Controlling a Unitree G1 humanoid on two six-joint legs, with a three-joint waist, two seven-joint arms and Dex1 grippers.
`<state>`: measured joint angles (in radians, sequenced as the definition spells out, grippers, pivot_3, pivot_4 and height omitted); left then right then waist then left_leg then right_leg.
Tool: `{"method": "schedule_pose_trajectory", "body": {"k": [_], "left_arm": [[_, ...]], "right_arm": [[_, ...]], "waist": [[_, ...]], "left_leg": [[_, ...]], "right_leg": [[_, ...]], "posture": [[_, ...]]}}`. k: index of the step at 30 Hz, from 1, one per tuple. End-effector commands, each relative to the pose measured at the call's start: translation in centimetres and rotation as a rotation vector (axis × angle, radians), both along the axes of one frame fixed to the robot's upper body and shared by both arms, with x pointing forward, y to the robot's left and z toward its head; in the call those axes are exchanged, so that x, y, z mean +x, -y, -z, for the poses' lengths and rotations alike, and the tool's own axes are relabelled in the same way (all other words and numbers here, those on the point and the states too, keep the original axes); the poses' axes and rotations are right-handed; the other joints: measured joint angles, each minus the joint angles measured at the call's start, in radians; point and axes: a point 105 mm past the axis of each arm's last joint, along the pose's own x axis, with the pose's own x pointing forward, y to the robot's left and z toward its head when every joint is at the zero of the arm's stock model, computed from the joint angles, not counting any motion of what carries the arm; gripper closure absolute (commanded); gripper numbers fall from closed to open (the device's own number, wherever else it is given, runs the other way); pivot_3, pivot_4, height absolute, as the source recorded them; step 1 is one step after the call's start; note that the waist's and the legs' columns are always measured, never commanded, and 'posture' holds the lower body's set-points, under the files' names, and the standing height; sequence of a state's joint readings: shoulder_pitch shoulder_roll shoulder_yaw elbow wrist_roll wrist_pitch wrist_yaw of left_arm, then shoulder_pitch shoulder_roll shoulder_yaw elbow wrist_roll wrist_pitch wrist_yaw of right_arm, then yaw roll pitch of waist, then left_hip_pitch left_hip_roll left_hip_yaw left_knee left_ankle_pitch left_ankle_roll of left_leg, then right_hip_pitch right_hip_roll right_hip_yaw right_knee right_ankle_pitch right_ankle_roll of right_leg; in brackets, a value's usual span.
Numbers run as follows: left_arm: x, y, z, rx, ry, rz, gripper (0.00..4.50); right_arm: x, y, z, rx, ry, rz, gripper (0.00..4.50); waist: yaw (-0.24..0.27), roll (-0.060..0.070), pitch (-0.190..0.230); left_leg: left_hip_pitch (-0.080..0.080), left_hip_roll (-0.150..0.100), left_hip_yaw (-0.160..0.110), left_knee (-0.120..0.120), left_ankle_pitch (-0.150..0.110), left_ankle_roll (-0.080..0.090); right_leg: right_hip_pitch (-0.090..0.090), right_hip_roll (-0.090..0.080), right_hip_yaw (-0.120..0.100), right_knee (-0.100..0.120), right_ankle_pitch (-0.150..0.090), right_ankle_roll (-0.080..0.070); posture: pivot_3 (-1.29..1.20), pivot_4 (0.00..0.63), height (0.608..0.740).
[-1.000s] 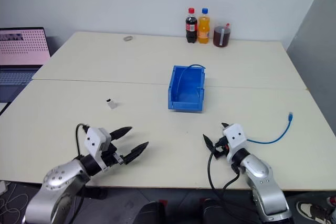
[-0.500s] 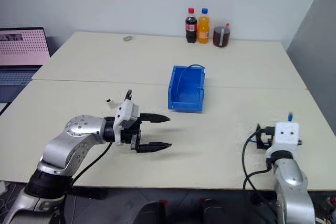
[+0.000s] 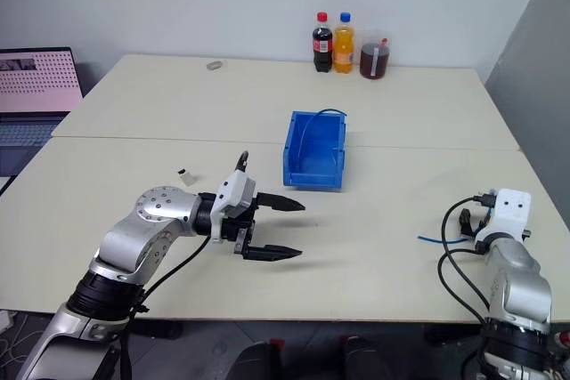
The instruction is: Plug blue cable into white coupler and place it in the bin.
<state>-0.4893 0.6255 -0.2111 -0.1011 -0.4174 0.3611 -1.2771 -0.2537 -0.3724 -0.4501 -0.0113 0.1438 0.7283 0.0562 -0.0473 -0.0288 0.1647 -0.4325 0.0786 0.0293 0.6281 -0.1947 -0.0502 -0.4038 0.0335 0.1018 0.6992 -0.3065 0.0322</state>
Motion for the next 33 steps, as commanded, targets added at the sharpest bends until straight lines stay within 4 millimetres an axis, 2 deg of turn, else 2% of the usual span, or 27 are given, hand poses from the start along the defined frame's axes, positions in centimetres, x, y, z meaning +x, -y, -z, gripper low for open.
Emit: {"method": "schedule_pose_trajectory", "body": {"k": [1,9,15,18,23,26,29,33], "left_arm": [[0.2,0.1,-0.7,-0.008,0.054,0.003,0.00],[0.3,-0.1,-0.7,-0.007,0.064,-0.008,0.00],[0.5,-0.2,-0.8,-0.008,0.072,-0.019,0.00],[0.6,-0.3,-0.9,-0.009,0.080,-0.026,0.00],[0.8,-0.3,-1.1,-0.014,0.107,-0.057,0.00],[0.9,-1.2,-0.9,-0.011,0.096,-0.105,0.00],[0.9,-2.9,0.1,0.012,0.081,-0.183,0.00],[0.8,-5.7,1.5,0.033,0.026,-0.298,0.00]], "right_arm": [[0.3,1.6,-0.5,0.022,0.023,0.037,1.01],[0.8,2.1,-0.4,0.031,0.025,0.041,3.09],[1.1,2.1,-0.4,0.062,0.039,0.045,4.39],[1.5,2.0,-1.0,0.075,0.057,0.032,4.45],[2.2,2.1,-3.4,0.063,0.095,-0.019,4.45],[2.6,-0.2,-6.2,0.014,0.098,-0.254,4.45],[2.1,-4.7,-9.1,-0.074,0.114,-0.595,4.45],[0.2,-10.8,-10.8,-0.188,0.090,-0.997,4.45]], "waist": [[-0.002,0.000,0.000],[-0.001,0.000,0.000],[0.000,0.000,0.000],[0.000,0.000,0.000],[-0.001,0.001,0.000],[-0.003,0.003,0.001],[-0.010,0.006,0.002],[-0.016,0.007,0.002]], "left_leg": [[0.000,0.000,0.000,0.000,0.000,0.000],[0.000,0.000,0.000,0.001,0.000,0.000],[0.000,0.000,0.000,0.001,0.000,0.000],[0.000,0.000,0.000,0.001,0.000,0.000],[0.000,0.000,0.000,0.001,0.000,0.000],[0.000,0.000,0.000,0.001,0.000,0.000],[0.000,0.000,0.002,0.000,0.000,0.000],[0.001,0.001,-0.001,-0.001,0.000,0.000]], "right_leg": [[0.000,0.000,0.000,0.000,0.000,0.000],[0.001,0.000,0.000,0.000,0.000,0.001],[0.001,0.000,0.000,0.000,0.000,0.001],[0.001,0.000,0.000,0.000,0.000,0.001],[0.001,0.000,0.001,0.000,0.001,0.001],[0.000,0.000,0.001,0.000,0.001,0.001],[0.000,0.000,0.002,-0.001,0.000,0.001],[0.000,0.002,0.001,0.000,-0.001,0.000]], "posture": [[0.00,0.150,0.740],[0.00,0.150,0.740],[0.00,0.150,0.740],[0.00,0.150,0.740],[0.00,0.150,0.740],[0.00,0.150,0.740],[0.00,0.150,0.740],[0.00,0.150,0.740]]}}
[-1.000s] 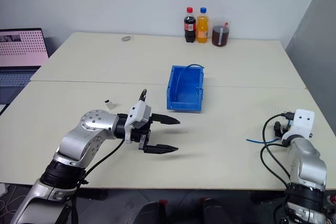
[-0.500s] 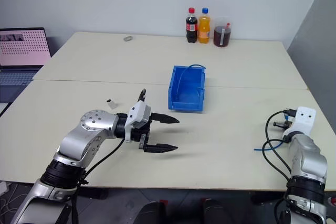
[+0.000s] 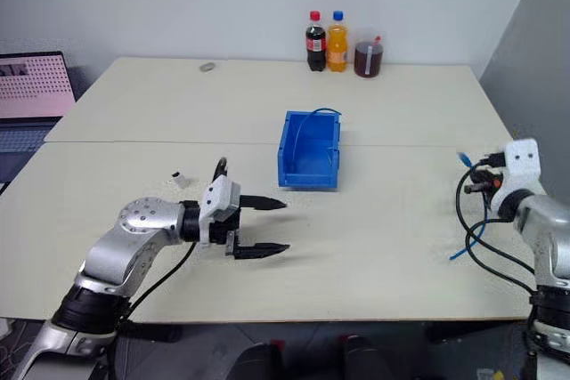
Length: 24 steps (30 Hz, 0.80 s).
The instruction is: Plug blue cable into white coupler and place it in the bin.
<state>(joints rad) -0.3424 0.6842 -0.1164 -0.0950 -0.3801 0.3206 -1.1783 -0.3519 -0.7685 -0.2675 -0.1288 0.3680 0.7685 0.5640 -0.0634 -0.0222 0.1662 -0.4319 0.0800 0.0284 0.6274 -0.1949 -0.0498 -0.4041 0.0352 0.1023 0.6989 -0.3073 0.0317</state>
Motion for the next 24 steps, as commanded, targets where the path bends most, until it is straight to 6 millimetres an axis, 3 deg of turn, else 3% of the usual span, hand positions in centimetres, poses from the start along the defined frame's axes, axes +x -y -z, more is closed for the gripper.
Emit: {"method": "schedule_pose_trajectory", "body": {"k": [1,6,10,18,24], "left_arm": [[0.0,-2.5,-0.3,0.013,0.019,-0.100,0.00],[0.4,-5.6,1.2,0.042,-0.015,-0.270,0.00],[-0.2,-7.4,2.2,0.074,-0.047,-0.356,0.00],[-1.8,-9.1,2.4,0.083,-0.059,-0.419,0.00],[-2.2,-9.1,2.6,0.086,-0.066,-0.425,0.00]], "right_arm": [[-2.1,-6.6,-1.4,-0.116,0.025,-0.409,4.45],[-4.0,-13.8,0.5,-0.375,0.061,-0.841,4.45],[-3.3,-18.1,2.8,-0.484,0.112,-1.017,4.45],[-2.1,-23.6,5.5,-0.558,0.171,-1.183,4.45],[-1.5,-24.9,6.7,-0.585,0.185,-1.209,4.45]], "waist": [[0.001,0.000,0.000],[0.006,0.000,0.000],[0.006,-0.002,0.000],[0.014,-0.002,0.001],[0.021,-0.003,0.001]], "left_leg": [[0.000,0.000,0.000,0.000,0.000,0.000],[0.000,0.000,0.000,0.001,0.000,0.000],[0.000,0.000,0.000,0.002,0.000,0.000],[-0.001,0.000,0.001,0.002,0.000,0.000],[-0.001,0.000,0.001,0.002,0.000,0.000]], "right_leg": [[0.000,0.000,0.000,0.000,0.000,0.000],[0.000,-0.001,-0.002,0.000,0.000,0.000],[0.000,-0.002,-0.002,0.000,0.000,0.001],[-0.001,-0.002,-0.003,0.000,0.002,-0.005],[-0.001,-0.002,-0.003,0.001,0.002,-0.006]], "posture": [[0.00,0.150,0.740],[0.00,0.150,0.740],[0.00,0.150,0.740],[0.00,0.150,0.740],[0.00,0.150,0.740]]}}
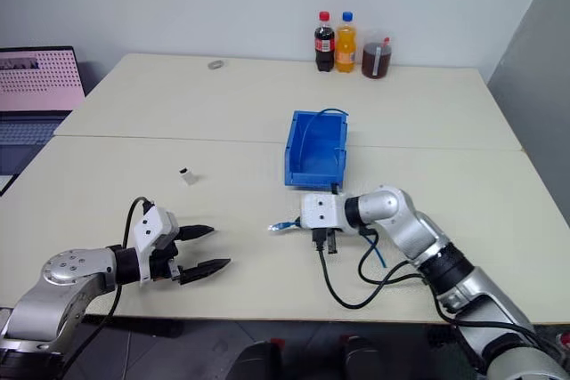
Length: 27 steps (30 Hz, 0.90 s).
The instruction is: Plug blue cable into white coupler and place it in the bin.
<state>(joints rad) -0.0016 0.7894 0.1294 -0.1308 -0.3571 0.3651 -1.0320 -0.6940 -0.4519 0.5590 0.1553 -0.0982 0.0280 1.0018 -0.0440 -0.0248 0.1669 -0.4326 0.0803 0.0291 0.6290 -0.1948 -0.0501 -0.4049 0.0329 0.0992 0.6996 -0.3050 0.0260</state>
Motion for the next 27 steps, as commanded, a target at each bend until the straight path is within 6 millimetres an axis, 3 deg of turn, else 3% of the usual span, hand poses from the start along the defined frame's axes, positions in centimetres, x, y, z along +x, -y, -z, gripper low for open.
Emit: {"method": "schedule_pose_trajectory", "body": {"k": [1,5,6,15,20,27], "left_arm": [[-0.1,0.0,-1.2,-0.005,0.044,0.001,0.00],[0.1,-0.1,-1.0,-0.002,0.037,0.002,0.00],[0.2,-0.1,-1.0,-0.001,0.036,0.003,0.00],[1.7,1.6,-0.9,0.021,0.061,0.078,0.00],[2.4,3.8,-0.4,0.035,0.077,0.167,0.00],[3.2,6.4,0.8,0.054,0.096,0.216,0.00]], "right_arm": [[0.4,-0.3,-0.3,-0.008,0.053,-0.022,4.45],[0.7,-0.3,-0.2,-0.006,0.044,-0.008,4.45],[0.8,-0.2,-0.2,-0.002,0.043,-0.001,4.00],[0.2,0.1,-1.0,0.048,-0.103,0.059,1.98],[-1.0,1.2,-2.4,0.092,-0.245,0.115,0.79],[-2.4,4.5,-4.3,0.208,-0.244,0.298,0.79]], "waist": [[0.003,0.000,0.000],[0.003,0.000,0.000],[0.003,0.000,0.000],[0.012,-0.001,0.000],[0.013,0.000,0.000],[0.015,-0.001,0.000]], "left_leg": [[0.000,0.000,0.000,0.000,0.000,0.000],[0.000,0.000,0.000,0.000,0.000,0.000],[0.000,0.000,0.000,0.000,0.000,0.000],[0.000,0.000,0.000,0.000,0.000,0.000],[0.000,0.000,0.000,0.000,0.000,0.000],[0.000,-0.001,0.000,0.000,0.000,0.000]], "right_leg": [[0.000,0.000,0.000,0.000,0.000,0.000],[0.000,0.000,0.000,0.000,0.000,0.000],[0.000,0.000,0.000,0.001,0.000,0.000],[0.000,0.000,0.000,0.001,0.000,0.000],[0.000,0.000,0.000,0.001,0.000,0.000],[0.000,0.000,0.000,0.002,0.000,0.000]], "posture": [[0.00,0.150,0.740],[0.00,0.150,0.740],[0.00,0.150,0.740],[0.00,0.150,0.740],[0.00,0.150,0.740],[0.00,0.150,0.740]]}}
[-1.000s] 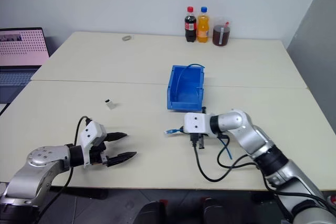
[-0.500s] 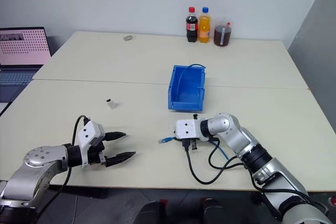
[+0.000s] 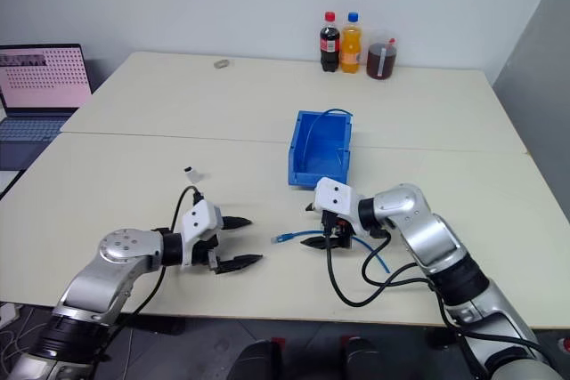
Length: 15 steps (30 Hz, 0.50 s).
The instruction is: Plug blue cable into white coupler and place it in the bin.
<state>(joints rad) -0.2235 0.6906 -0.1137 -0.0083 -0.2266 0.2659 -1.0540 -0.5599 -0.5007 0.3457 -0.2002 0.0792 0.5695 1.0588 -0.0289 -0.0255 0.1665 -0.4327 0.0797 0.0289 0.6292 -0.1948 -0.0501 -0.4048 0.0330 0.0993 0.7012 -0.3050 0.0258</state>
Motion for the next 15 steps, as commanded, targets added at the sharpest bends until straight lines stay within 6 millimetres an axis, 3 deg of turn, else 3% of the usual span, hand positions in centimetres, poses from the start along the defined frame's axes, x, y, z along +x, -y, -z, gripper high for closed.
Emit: {"method": "schedule_pose_trajectory", "body": {"k": [1,8,11,15], "left_arm": [[0.7,1.0,-0.3,0.003,0.056,0.008,0.00],[1.1,2.2,0.6,0.030,0.064,0.040,0.00],[0.9,2.6,0.9,0.036,0.044,0.065,0.45],[0.6,2.5,1.4,0.053,0.019,0.082,1.40]], "right_arm": [[-1.1,1.7,-1.7,0.048,0.040,0.095,0.79],[-3.0,2.9,-1.3,0.076,-0.001,0.201,0.79],[-3.1,3.1,-1.2,0.079,-0.005,0.230,0.73],[-3.2,3.4,-1.2,0.082,-0.008,0.255,0.73]], "waist": [[0.000,0.000,0.000],[-0.004,0.000,0.000],[-0.004,0.000,0.000],[-0.003,-0.001,-0.001]], "left_leg": [[0.000,0.000,0.000,0.000,0.000,0.000],[0.000,0.000,-0.001,0.000,0.000,0.000],[0.000,0.000,-0.001,0.001,0.000,0.000],[0.000,0.000,-0.001,0.001,0.000,0.000]], "right_leg": [[0.000,0.000,0.000,0.000,0.000,0.000],[0.000,0.000,0.000,0.000,-0.001,0.002],[0.001,0.000,0.000,0.000,-0.002,0.005],[0.001,0.000,0.000,0.000,-0.002,0.006]], "posture": [[0.00,0.150,0.740],[0.00,0.150,0.740],[0.00,0.150,0.740],[0.00,0.150,0.740]]}}
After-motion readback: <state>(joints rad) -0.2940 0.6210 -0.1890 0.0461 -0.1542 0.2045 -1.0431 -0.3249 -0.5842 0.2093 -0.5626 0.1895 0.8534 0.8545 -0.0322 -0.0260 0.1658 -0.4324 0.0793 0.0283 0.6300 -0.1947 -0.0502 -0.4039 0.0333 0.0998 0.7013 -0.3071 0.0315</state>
